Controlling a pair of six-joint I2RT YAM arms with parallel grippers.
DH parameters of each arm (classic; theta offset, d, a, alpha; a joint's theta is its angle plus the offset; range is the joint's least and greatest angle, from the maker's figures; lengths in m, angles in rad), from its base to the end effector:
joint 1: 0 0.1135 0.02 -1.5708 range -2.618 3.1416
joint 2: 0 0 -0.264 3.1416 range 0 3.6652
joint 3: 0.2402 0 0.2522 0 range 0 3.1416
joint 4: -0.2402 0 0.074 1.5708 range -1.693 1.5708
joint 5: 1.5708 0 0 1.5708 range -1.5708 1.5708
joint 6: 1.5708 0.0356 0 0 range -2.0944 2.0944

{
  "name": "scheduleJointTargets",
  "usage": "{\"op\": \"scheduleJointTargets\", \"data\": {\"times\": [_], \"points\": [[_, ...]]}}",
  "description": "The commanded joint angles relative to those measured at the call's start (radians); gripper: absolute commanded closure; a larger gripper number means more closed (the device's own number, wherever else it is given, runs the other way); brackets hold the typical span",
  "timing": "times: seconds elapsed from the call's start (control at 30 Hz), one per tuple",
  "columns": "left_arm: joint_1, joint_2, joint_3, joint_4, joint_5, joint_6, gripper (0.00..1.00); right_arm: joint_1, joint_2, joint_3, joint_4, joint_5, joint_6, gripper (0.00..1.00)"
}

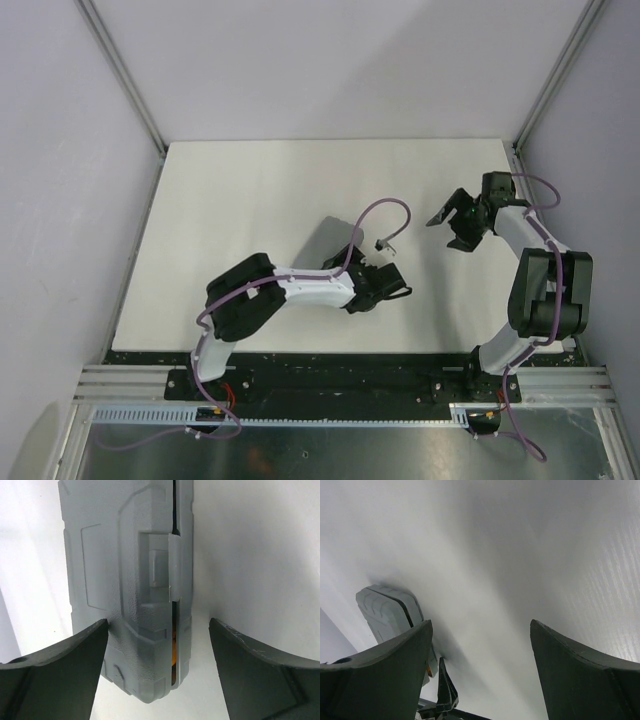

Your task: Pack the tool kit

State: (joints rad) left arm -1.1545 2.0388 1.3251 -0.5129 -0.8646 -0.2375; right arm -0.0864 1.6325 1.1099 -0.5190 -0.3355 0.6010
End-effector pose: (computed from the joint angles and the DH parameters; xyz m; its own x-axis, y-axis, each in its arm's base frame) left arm 0.1850 -0.3515 0.1427 -0.4852 0.7198 -0.4965 0.3864 0.6858 0.6167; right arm 0.3326 -0.0170 0.2138 -0.7568 0.6015 -0.2557 0.4169 0.7456 0.5199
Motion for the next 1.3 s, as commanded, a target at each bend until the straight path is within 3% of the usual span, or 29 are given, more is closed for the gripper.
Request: {"op": "scheduleJointTargets", "data": {"times": [0.0,0.13,0.37,0.53,0.67,0.83,0.97,1.13,1.27], "points": [[0.002,0.011,-0.008,0.006,0.201,-0.109,0.13,-0.004,-0.006,-0.002,0.034,-0.028,-0.014,0.16],[0.002,-0.04,-0.024,0.005,0.223,-0.138,0.11,-0.004,-0.013,-0.001,0.033,-0.041,-0.013,0.16],[0.04,-0.278,0.0,0.007,0.32,-0.18,0.08,0.013,-0.041,0.0,0.034,-0.054,-0.026,0.16],[0.21,-0.419,-0.027,0.01,0.442,-0.286,0.07,0.093,-0.057,-0.002,0.031,-0.059,-0.06,0.14],[0.359,-0.48,-0.075,0.035,0.551,-0.279,0.06,0.201,-0.056,-0.001,0.044,-0.058,-0.066,0.12],[0.539,-0.461,-0.127,0.066,0.823,-0.211,0.06,0.327,-0.034,-0.002,0.078,-0.051,-0.051,0.12],[0.591,-0.398,-0.135,0.085,1.012,-0.142,0.05,0.374,-0.019,-0.002,0.106,-0.051,-0.035,0.1],[0.626,-0.322,-0.196,0.131,1.151,-0.181,0.04,0.41,-0.003,0.0,0.142,-0.091,-0.033,0.08],[0.629,-0.293,-0.271,0.164,1.159,-0.205,0.03,0.434,0.046,0.001,0.169,-0.149,-0.038,0.07]]}}
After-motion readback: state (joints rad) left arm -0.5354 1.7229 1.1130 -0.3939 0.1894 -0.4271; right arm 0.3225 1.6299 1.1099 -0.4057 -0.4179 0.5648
